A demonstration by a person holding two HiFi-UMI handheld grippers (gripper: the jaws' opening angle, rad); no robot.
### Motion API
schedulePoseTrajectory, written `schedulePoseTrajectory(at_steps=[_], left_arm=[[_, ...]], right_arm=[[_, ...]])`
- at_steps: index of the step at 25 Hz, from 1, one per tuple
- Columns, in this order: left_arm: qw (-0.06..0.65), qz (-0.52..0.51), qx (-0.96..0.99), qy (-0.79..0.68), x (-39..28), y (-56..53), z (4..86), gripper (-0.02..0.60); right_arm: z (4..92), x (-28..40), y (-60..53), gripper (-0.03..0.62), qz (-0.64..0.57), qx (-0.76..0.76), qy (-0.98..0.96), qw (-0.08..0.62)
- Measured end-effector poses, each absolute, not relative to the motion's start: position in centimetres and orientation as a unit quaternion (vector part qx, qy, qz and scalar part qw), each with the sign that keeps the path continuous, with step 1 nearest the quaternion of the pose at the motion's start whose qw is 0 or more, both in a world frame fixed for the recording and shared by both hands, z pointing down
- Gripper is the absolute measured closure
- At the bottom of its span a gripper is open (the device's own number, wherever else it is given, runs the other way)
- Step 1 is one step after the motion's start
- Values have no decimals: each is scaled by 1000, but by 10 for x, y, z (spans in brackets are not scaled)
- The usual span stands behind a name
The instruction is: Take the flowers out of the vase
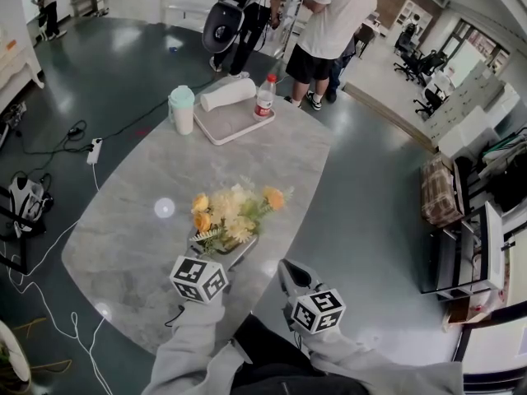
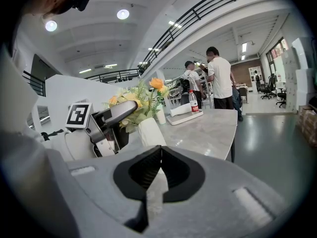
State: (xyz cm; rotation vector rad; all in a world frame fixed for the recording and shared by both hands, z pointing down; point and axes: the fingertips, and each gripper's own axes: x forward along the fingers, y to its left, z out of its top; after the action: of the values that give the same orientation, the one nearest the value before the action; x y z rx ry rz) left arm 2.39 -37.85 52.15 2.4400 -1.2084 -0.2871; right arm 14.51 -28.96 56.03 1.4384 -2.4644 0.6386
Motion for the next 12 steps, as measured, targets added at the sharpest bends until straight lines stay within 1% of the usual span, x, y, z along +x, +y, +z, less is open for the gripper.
schedulePoseTrajectory(at_steps=[1,7,12], left_arm=[[199,-101,871,-436,25,-379,521,43],[199,-102,863,-453,19,-382,521,120],[197,-105,862,-456,19,-382,518,158]], right_arm=[[560,147,-290,594,217,489,-838,108],[561,147,-289,594,218,491,-836,109],[560,148,-289,594,218,494,-835,109]])
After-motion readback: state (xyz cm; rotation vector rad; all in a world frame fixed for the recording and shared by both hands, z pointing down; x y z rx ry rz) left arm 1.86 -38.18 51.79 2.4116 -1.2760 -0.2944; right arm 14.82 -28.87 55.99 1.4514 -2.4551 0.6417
